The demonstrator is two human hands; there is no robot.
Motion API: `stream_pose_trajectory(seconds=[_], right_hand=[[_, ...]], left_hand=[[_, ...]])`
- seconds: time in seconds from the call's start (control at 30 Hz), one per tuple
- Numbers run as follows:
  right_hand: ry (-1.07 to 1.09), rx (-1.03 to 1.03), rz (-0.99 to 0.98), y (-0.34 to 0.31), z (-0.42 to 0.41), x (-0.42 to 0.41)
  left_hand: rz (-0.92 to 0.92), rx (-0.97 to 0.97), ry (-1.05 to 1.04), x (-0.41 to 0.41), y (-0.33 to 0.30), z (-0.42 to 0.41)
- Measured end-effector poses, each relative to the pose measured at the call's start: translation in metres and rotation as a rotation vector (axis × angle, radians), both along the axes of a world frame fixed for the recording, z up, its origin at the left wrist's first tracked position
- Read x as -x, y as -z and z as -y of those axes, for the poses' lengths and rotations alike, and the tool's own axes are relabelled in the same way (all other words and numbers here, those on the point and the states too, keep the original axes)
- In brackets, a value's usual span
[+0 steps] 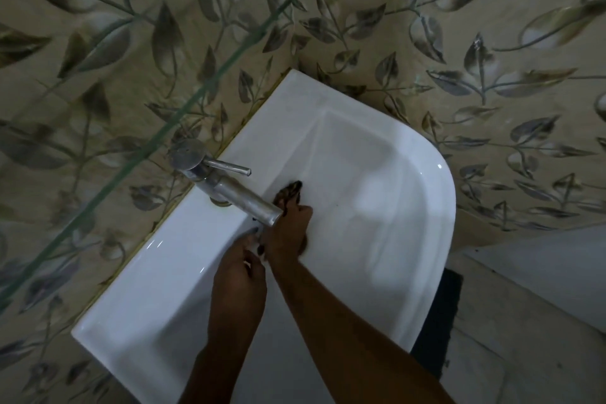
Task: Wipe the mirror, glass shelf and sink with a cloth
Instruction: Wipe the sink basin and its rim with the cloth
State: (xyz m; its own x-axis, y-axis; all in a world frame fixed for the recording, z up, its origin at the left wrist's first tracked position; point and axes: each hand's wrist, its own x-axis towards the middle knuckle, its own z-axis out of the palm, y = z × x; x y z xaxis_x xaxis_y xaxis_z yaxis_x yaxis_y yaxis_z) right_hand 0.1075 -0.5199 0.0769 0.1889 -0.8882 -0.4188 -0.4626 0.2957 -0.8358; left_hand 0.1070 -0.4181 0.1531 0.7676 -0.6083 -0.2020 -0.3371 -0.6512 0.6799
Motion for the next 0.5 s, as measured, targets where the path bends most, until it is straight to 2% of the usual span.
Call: stream_pose_trajectory(seconds=[0.07,0.13,0.2,0.27,0.33,0.43,0.5], right_hand=[[-0.033,0.048,-0.099,0.006,-0.016,0.001],[-0.12,0.18,-0.208,0.004,-0.021,0.01],[-0.259,0.361,-0.228,0.008,-0.015,0.019],[-0.352,0.431,-0.203,0.012,0.008,0.029],[-0.477,0.6,-0.356,0.02,0.046,0.035],[-0.411,0.668,-0.423,0.012,0.104,0.04],[-0.414,0.801,-0.477,0.01,0.123,0.044]], left_hand=[[0.011,0.023,0.02,0.001,-0.002,0.004],[0.007,0.015,0.006,0.003,-0.002,0.008],[0.003,0.001,0.001,0.007,-0.001,0.011],[-0.001,0.007,0.025,0.009,0.002,0.014],[-0.04,-0.009,0.035,0.01,0.006,0.017],[-0.053,-0.045,0.071,0.012,0.011,0.022],[-0.046,-0.045,0.09,0.014,0.015,0.026]])
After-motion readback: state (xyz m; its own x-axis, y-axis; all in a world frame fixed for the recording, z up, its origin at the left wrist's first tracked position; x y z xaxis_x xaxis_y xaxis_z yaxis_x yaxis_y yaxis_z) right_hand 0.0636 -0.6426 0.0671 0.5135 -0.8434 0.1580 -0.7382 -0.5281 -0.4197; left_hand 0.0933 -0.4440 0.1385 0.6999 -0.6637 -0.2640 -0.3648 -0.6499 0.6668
